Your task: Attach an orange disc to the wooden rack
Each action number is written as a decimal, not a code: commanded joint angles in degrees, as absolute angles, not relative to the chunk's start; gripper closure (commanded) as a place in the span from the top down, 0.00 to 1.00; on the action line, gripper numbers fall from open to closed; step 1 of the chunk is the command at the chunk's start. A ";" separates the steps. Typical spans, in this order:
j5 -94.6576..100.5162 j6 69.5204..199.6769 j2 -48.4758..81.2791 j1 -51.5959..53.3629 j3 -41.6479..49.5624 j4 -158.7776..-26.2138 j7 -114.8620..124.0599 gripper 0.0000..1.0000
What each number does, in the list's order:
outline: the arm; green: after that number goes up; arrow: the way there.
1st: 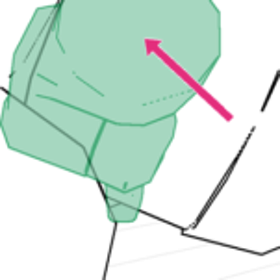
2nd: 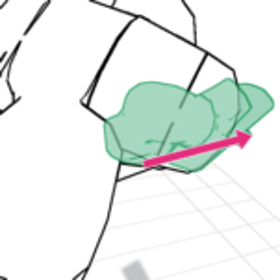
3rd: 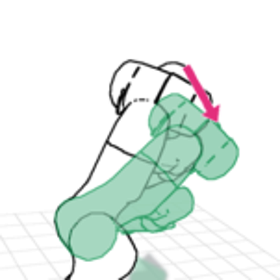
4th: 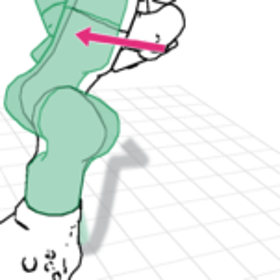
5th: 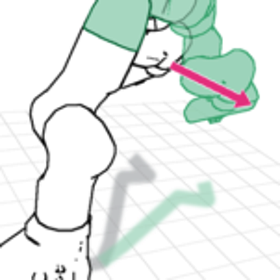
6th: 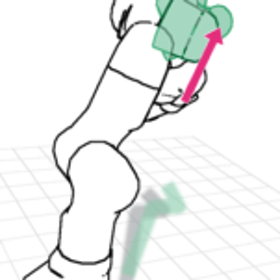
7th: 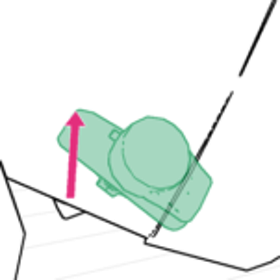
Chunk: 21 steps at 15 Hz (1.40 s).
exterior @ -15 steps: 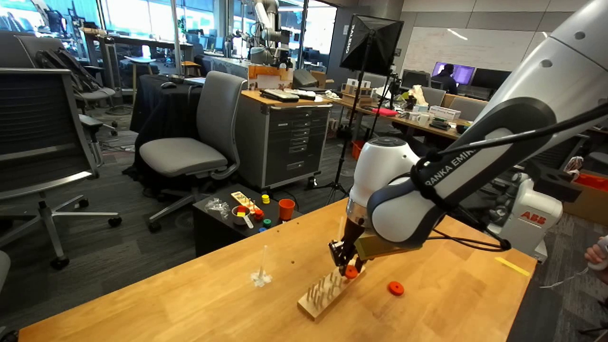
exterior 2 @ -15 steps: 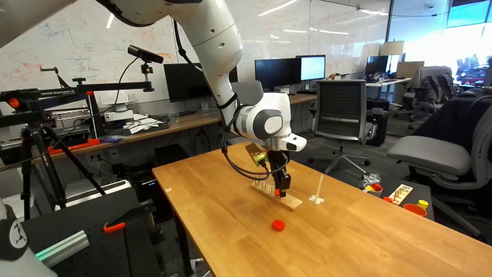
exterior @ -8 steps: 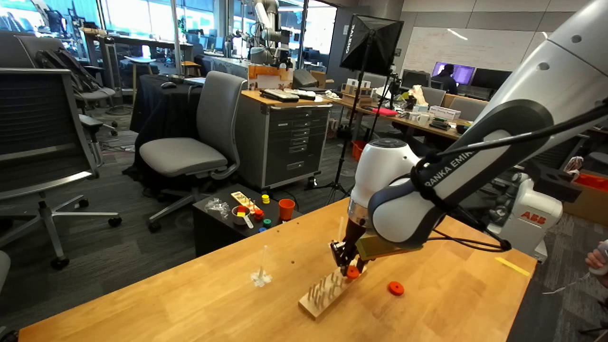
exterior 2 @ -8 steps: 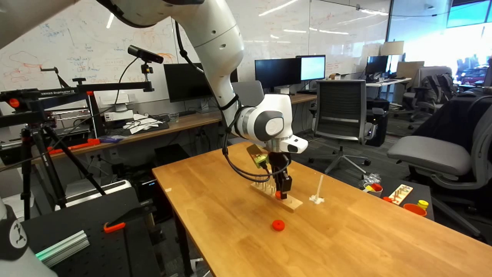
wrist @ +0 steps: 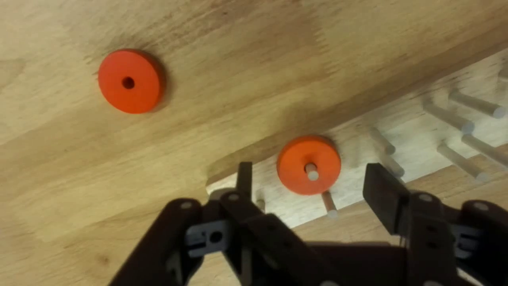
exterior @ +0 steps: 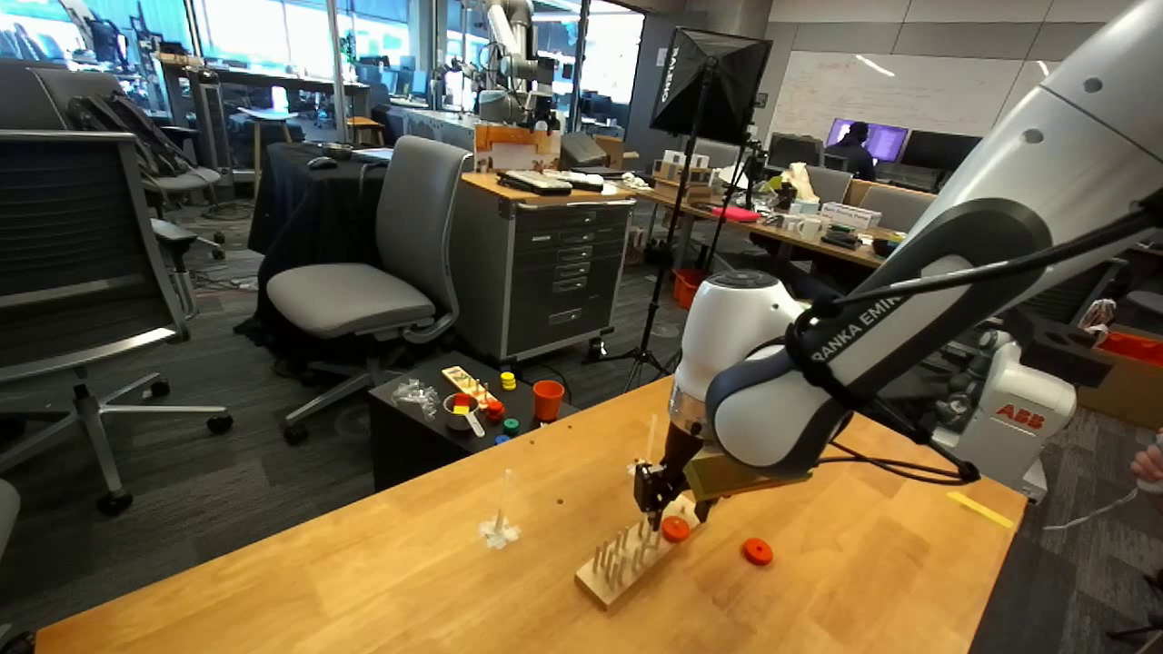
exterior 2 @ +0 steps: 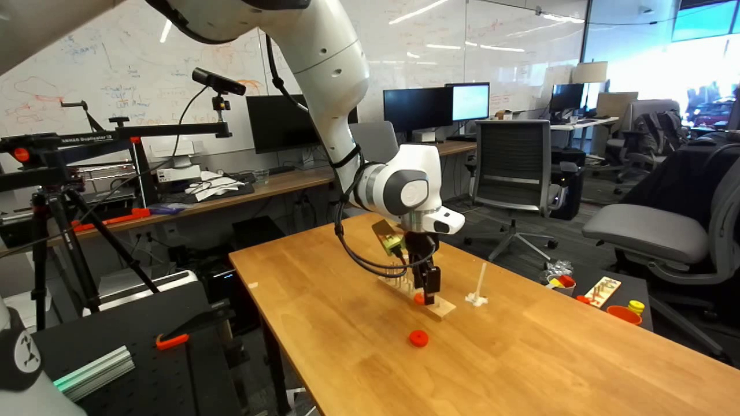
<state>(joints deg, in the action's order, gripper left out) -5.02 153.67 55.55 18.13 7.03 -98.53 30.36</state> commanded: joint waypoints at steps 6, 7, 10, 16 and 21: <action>-1.60 145.79 45.46 20.45 9.95 -101.43 30.75 1.00; -0.71 143.68 43.52 20.26 9.77 -101.86 30.11 1.00; 1.55 134.02 38.77 18.63 8.04 -101.20 27.92 1.00; 1.61 116.70 34.05 13.23 2.01 -97.15 15.75 1.00; 1.86 109.97 32.66 11.41 0.36 -94.94 11.82 1.00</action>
<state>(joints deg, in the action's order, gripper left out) 0.96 113.78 33.92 13.21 2.33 -96.42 14.08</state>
